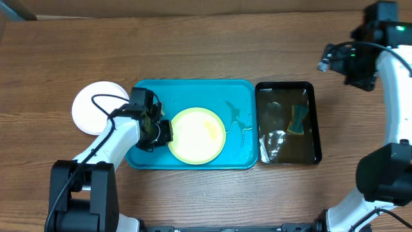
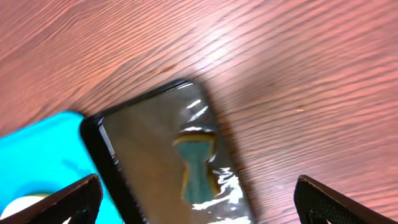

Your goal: Clean dirty plates on tray and stack at the side

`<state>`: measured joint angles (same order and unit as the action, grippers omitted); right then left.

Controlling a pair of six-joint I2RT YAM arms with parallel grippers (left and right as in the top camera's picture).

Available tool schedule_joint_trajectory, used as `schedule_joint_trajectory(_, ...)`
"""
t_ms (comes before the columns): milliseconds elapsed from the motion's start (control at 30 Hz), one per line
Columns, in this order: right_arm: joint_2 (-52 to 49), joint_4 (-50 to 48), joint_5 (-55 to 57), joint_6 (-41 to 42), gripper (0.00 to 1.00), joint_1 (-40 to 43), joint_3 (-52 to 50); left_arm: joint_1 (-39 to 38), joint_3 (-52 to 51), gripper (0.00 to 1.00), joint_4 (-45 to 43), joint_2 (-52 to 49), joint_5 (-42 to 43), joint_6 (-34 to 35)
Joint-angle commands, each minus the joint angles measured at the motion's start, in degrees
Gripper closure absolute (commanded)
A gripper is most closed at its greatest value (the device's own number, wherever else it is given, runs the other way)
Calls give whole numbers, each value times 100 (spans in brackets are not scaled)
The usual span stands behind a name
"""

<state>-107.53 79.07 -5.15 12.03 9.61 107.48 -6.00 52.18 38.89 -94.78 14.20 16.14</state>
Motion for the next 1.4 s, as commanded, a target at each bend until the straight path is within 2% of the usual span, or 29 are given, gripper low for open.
schedule_joint_trajectory(0, 70, -81, -4, 37, 0, 133, 81, -109, 675, 96, 345, -28, -385, 116)
schedule_joint_trajectory(433, 70, -94, -7, 37, 0, 199, 81, -273, 2623, 96, 1657, -31, -619, 127)
schedule_joint_trajectory(533, 70, -94, -7, 35, 0, 199, 81, -457, 3141, 96, 1864, -31, -970, 280)
schedule_joint_trajectory(767, 70, -94, -7, 37, 0, 199, 81, -1637, 4022, 96, 1917, -37, -2247, 542)
schedule_joint_trajectory(1200, 70, -94, -7, 37, 0, 199, 81, -4214, 4057, 96, 1327, -472, -4979, 566)
schedule_joint_trajectory(1367, 70, -94, -7, 37, 0, 199, 81, -4955, 4057, 96, 990, -942, -6033, 201)
